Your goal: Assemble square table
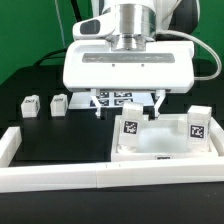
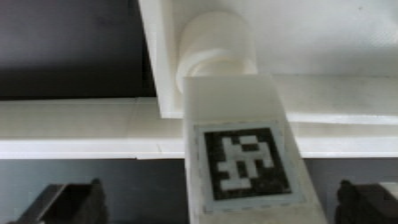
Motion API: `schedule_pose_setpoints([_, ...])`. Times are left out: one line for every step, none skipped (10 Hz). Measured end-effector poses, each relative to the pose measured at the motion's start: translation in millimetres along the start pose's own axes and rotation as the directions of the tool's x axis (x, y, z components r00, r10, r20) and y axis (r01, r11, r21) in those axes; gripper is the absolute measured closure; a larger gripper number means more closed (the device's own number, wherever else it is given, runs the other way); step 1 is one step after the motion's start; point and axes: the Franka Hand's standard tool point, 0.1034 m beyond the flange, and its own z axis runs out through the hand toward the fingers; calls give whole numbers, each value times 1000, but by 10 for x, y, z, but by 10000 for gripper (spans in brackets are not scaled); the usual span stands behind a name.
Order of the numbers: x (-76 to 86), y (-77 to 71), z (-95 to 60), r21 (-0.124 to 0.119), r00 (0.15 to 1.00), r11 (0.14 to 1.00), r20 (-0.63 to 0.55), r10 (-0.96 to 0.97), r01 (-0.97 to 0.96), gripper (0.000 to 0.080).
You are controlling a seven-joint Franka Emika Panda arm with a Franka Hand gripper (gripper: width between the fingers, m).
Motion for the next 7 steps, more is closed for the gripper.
schedule_pose_setpoints([0, 0, 0, 0, 1000, 1000, 0, 0, 0, 151])
schedule_pose_setpoints([0, 0, 0, 0, 1000, 1000, 0, -1, 1, 150])
schedule_pose_setpoints([-8, 0, 3, 0, 1000, 1000, 7, 0, 0, 150])
schedule_pose_setpoints([-38, -6, 3, 7, 997, 1000, 73, 14, -14, 150])
schedule_pose_setpoints([15, 3, -21, 13, 992, 999, 120, 32, -34, 150])
schedule_pose_setpoints([50, 16, -26, 20, 984, 999, 173, 41, -45, 150])
schedule_pose_setpoints([93, 68, -23, 23, 977, 998, 207, 50, -56, 150])
